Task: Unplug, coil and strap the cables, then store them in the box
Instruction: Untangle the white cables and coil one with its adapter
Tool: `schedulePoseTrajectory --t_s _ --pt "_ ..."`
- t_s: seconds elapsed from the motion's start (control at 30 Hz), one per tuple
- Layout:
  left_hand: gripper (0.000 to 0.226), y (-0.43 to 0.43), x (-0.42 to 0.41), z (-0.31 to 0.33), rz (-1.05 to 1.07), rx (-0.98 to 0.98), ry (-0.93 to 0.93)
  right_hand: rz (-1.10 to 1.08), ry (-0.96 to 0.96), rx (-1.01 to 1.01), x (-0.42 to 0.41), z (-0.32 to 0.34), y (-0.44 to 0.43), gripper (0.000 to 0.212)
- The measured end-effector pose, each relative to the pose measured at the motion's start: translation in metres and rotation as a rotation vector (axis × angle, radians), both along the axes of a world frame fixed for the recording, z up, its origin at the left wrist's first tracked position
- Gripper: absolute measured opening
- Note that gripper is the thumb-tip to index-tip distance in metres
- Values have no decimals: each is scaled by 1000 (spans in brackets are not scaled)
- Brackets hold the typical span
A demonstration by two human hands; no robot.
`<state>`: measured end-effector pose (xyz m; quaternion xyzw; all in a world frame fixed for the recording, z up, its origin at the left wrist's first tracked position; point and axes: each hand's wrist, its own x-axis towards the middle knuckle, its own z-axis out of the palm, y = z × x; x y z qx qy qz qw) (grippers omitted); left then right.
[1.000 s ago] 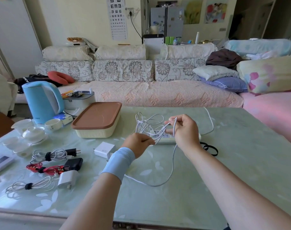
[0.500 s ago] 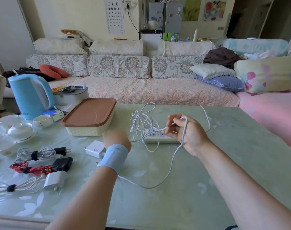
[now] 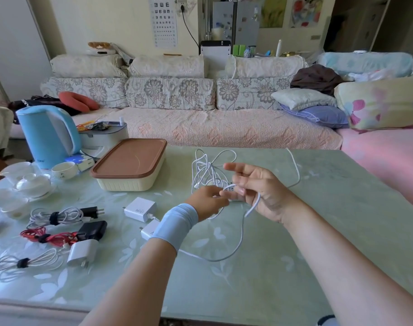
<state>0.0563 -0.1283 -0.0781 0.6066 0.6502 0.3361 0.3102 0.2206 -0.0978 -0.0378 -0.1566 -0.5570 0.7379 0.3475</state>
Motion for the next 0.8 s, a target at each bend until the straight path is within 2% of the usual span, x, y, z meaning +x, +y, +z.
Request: schedulePoseTrajectory --t_s 0.03,0.1,0.23,0.27,0.33,0.4,0.43,0.5,0.6,0.67,0.73,0.8 --pt "20 -3 -4 2 -27 -32 -56 -34 -66 60 0 -1 1 35" --pt "34 -5 -12 3 -43 -38 -180 -154 -314 247 -1 -3 1 43" --pt "43 -9 -25 6 73 50 -241 -162 -874 616 0 -10 2 43" --pt "43 -9 -27 7 83 74 -188 -173 -983 645 0 -11 3 44" --pt "42 -10 -27 7 67 125 34 -222 -1195 707 -1 -9 3 45" --pt "43 -9 -23 2 28 194 273 -260 -1428 858 -5 -1 -4 42" --pt "41 -10 -19 1 15 224 329 -260 -1517 941 -8 0 -9 39" --pt "36 -9 -12 1 1 283 368 -223 -1540 993 -16 0 -19 30" --pt "30 -7 -6 5 12 328 341 -266 -1365 852 -21 -2 -21 23" --pt "25 -8 -5 7 73 356 247 -376 -1260 799 -19 0 -16 25" --pt "22 -8 -3 5 145 358 161 -446 -1147 780 -16 3 -13 35" --pt "21 -10 1 6 184 261 -60 -504 -1021 809 -15 4 -11 36"
